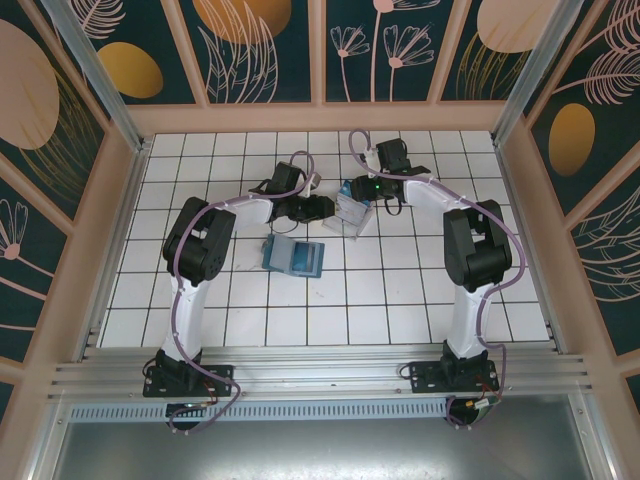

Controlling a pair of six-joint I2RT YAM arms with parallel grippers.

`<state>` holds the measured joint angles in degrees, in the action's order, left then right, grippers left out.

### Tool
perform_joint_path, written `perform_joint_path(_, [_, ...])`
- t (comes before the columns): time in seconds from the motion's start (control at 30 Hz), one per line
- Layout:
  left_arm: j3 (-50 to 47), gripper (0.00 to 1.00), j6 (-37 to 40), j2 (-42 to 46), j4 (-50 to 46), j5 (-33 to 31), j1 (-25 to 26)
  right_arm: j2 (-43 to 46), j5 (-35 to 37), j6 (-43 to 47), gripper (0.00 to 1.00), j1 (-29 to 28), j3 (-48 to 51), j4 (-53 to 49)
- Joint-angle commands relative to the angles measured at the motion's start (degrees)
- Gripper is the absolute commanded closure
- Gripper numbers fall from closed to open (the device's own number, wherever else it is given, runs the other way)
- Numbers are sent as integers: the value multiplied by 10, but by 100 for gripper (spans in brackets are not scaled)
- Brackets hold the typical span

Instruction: Put the credit cards into the card holder

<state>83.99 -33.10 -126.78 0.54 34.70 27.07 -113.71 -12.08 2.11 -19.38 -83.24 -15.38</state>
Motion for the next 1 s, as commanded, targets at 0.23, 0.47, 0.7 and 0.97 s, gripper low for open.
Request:
perform_joint_path(0.23, [-9, 53, -6, 21, 5, 9, 2, 29, 5, 11, 55, 6, -8, 15])
perform_joint_path(0.47, [-10, 53, -8, 19, 8, 12, 2, 29, -7, 19, 61, 4, -8, 11])
perform_joint_path(0.7, [-9, 53, -8, 18, 8, 13, 2, 33, -12, 28, 77, 3, -10, 8])
perform_joint_path(0.97, [-15, 53, -14, 17, 15, 13, 2, 38, -21, 40, 87, 3, -21, -9])
